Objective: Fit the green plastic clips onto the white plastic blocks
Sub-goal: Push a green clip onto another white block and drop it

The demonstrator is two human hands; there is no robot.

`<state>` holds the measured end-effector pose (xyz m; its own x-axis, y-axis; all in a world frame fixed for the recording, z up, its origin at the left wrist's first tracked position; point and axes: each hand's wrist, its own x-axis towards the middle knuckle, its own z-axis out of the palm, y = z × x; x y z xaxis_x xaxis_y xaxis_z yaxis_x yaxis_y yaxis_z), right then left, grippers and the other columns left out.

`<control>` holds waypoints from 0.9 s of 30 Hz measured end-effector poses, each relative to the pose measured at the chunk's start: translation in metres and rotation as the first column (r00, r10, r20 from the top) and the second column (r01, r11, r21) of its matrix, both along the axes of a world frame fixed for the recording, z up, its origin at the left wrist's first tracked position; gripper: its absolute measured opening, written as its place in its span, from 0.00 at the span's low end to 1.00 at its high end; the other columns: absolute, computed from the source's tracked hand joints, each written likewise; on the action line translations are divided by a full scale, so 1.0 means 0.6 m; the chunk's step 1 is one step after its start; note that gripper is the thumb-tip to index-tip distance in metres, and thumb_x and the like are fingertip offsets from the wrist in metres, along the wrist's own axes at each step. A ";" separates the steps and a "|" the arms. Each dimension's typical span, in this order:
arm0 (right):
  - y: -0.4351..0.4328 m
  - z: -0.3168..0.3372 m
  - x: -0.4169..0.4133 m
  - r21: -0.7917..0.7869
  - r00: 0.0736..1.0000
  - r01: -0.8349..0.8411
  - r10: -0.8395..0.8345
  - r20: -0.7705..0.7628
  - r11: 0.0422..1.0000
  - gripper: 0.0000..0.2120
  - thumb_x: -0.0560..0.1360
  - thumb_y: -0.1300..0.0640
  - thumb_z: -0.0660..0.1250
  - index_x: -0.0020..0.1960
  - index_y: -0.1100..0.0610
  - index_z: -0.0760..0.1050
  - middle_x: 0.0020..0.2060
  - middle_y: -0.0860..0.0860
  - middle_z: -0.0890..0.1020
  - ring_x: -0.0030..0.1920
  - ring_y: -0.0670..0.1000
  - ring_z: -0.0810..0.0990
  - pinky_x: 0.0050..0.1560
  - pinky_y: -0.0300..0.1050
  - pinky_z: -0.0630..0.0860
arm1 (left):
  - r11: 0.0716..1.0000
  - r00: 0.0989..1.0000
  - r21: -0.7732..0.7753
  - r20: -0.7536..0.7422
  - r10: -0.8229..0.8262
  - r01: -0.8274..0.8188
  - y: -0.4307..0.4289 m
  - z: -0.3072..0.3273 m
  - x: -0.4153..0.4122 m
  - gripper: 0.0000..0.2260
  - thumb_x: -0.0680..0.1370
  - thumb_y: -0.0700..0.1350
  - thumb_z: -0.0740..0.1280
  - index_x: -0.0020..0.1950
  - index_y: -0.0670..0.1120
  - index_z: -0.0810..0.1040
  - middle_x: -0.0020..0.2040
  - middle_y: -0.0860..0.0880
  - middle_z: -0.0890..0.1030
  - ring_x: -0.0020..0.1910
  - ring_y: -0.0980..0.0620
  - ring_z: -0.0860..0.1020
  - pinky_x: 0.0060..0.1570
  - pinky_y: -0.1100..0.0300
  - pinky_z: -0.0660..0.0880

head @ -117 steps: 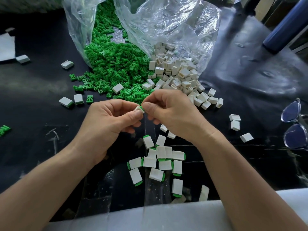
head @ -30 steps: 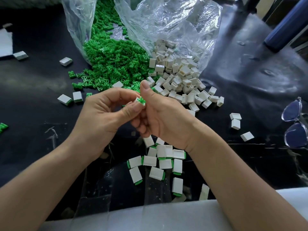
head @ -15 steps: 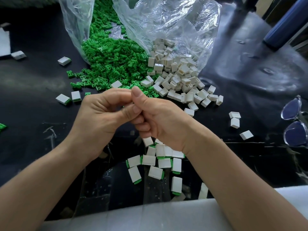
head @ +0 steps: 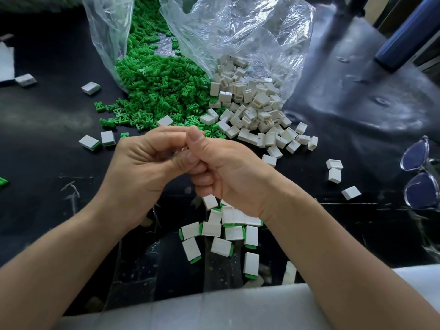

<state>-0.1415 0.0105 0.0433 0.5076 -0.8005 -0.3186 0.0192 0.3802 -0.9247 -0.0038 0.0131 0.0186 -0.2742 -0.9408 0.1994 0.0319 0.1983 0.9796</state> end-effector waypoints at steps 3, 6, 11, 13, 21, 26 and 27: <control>0.002 0.003 0.003 0.001 1.000 0.012 -0.012 0.000 1.000 0.18 0.80 0.48 0.50 0.38 0.58 0.66 0.29 0.48 0.60 0.29 0.44 0.58 0.27 0.34 0.58 | 1.000 1.000 -0.001 -0.004 -0.006 0.006 0.000 0.001 -0.001 0.17 0.62 0.65 0.72 0.43 0.57 0.83 0.41 0.57 0.83 0.42 0.59 0.80 0.48 0.50 0.78; 0.001 0.000 0.001 -0.021 0.999 0.005 -0.005 -0.034 1.000 0.19 0.80 0.48 0.51 0.47 0.62 0.70 0.30 0.48 0.60 0.29 0.45 0.58 0.27 0.34 0.60 | 1.000 1.000 0.001 -0.003 -0.002 0.002 0.000 0.001 -0.001 0.18 0.61 0.66 0.72 0.44 0.57 0.83 0.40 0.58 0.83 0.41 0.59 0.80 0.48 0.48 0.77; 0.000 -0.003 0.001 -0.041 1.000 0.009 -0.010 -0.027 0.999 0.23 0.80 0.49 0.51 0.61 0.67 0.70 0.29 0.49 0.59 0.29 0.45 0.59 0.29 0.36 0.59 | 1.000 1.000 0.007 -0.001 -0.002 0.002 -0.001 0.001 -0.002 0.19 0.60 0.67 0.72 0.44 0.58 0.83 0.38 0.60 0.82 0.40 0.60 0.80 0.47 0.50 0.78; 0.000 -0.002 0.002 -0.026 1.000 0.013 -0.013 -0.008 1.000 0.20 0.80 0.49 0.51 0.58 0.62 0.72 0.29 0.49 0.59 0.29 0.45 0.58 0.29 0.36 0.58 | 1.000 1.000 0.015 -0.010 -0.008 0.008 -0.001 0.001 0.000 0.17 0.62 0.65 0.72 0.45 0.58 0.83 0.38 0.60 0.82 0.39 0.60 0.80 0.45 0.54 0.79; -0.007 0.003 -0.009 0.103 0.995 -0.061 0.053 0.079 0.993 0.16 0.80 0.46 0.49 0.43 0.56 0.67 0.30 0.49 0.64 0.29 0.45 0.62 0.32 0.38 0.59 | 0.990 0.979 0.123 -0.180 0.092 -0.070 0.005 0.005 -0.008 0.07 0.65 0.45 0.70 0.41 0.48 0.85 0.29 0.48 0.81 0.27 0.52 0.78 0.30 0.60 0.78; -0.008 0.003 -0.013 0.074 0.996 -0.075 0.070 0.059 0.994 0.18 0.80 0.49 0.51 0.57 0.63 0.69 0.30 0.49 0.64 0.29 0.45 0.62 0.31 0.37 0.59 | 0.978 0.981 0.206 -0.179 0.080 -0.042 0.004 0.009 -0.003 0.07 0.68 0.39 0.71 0.45 0.45 0.85 0.32 0.46 0.82 0.29 0.50 0.80 0.31 0.59 0.78; -0.010 0.004 -0.014 0.072 0.996 -0.073 0.069 0.050 0.995 0.23 0.80 0.49 0.51 0.62 0.67 0.68 0.30 0.49 0.64 0.29 0.45 0.61 0.31 0.37 0.59 | 0.977 0.981 0.209 -0.179 0.081 -0.043 0.004 0.010 -0.003 0.07 0.68 0.40 0.69 0.44 0.45 0.85 0.32 0.46 0.82 0.30 0.50 0.80 0.32 0.59 0.78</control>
<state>-0.1502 0.0048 0.0455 0.5781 -0.7371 -0.3500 0.0329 0.4497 -0.8926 -0.0054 0.0154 0.0247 -0.1904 -0.9807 0.0441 0.2104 0.0031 0.9776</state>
